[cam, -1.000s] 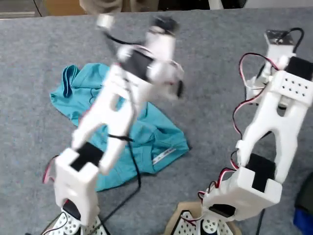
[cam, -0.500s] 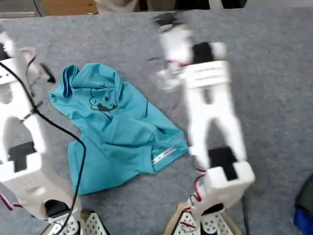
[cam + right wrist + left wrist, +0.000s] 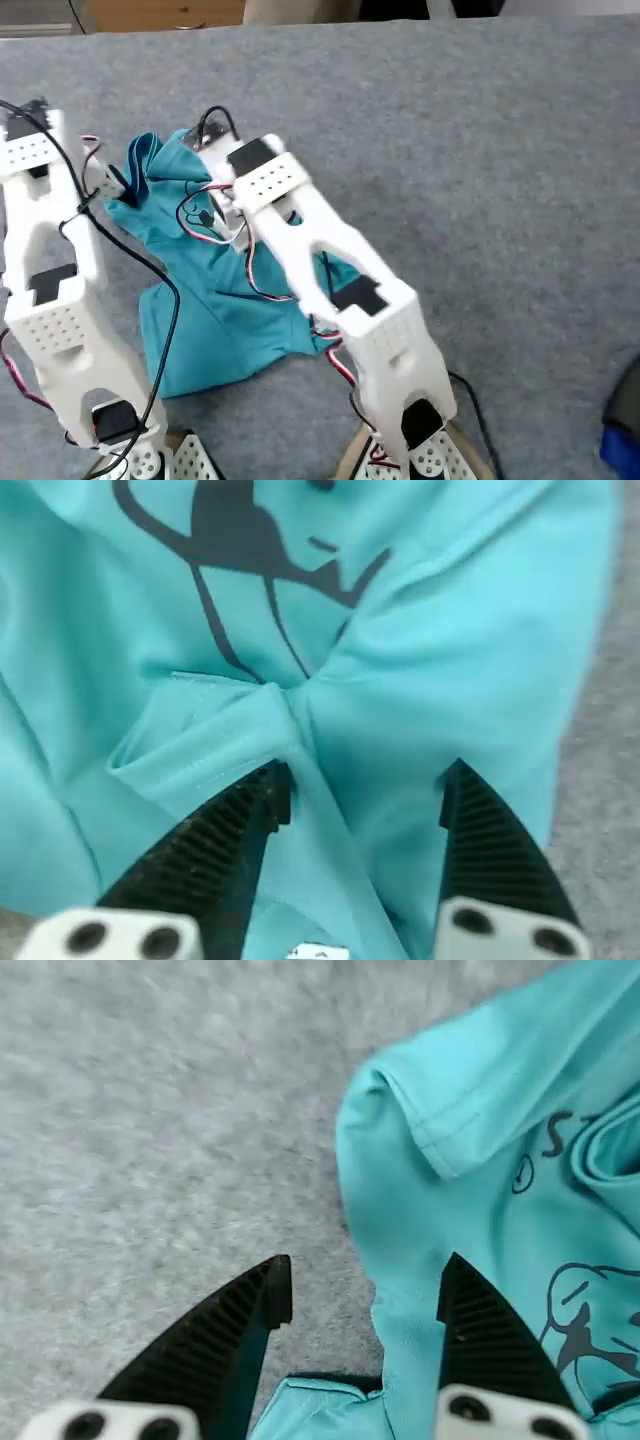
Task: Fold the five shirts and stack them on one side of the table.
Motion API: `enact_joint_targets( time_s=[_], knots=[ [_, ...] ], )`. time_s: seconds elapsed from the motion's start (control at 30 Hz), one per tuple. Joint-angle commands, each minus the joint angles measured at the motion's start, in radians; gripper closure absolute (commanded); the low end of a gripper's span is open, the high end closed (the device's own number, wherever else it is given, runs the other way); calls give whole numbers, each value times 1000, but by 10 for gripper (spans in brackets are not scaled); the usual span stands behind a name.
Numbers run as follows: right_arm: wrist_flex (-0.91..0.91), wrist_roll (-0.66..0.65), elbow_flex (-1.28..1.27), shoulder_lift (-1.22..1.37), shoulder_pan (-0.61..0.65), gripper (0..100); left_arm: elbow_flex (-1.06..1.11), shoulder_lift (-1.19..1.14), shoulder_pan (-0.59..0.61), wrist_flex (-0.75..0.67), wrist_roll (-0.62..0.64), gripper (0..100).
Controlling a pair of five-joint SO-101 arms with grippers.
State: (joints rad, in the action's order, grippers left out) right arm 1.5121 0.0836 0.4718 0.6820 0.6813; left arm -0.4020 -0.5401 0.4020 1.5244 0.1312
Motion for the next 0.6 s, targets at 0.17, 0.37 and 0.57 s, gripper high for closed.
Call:
enact_joint_targets(
  time_s=[0.17,0.37,0.57],
  knots=[
    [158,100,183,99,-116,978,-3,-10,-17,-8,-3,753],
    [270,107,317,101,-285,993,-3,-10,-18,-8,-3,753],
    [272,104,334,48,-476,993,-2,-10,-18,0,-9,753]
  ],
)
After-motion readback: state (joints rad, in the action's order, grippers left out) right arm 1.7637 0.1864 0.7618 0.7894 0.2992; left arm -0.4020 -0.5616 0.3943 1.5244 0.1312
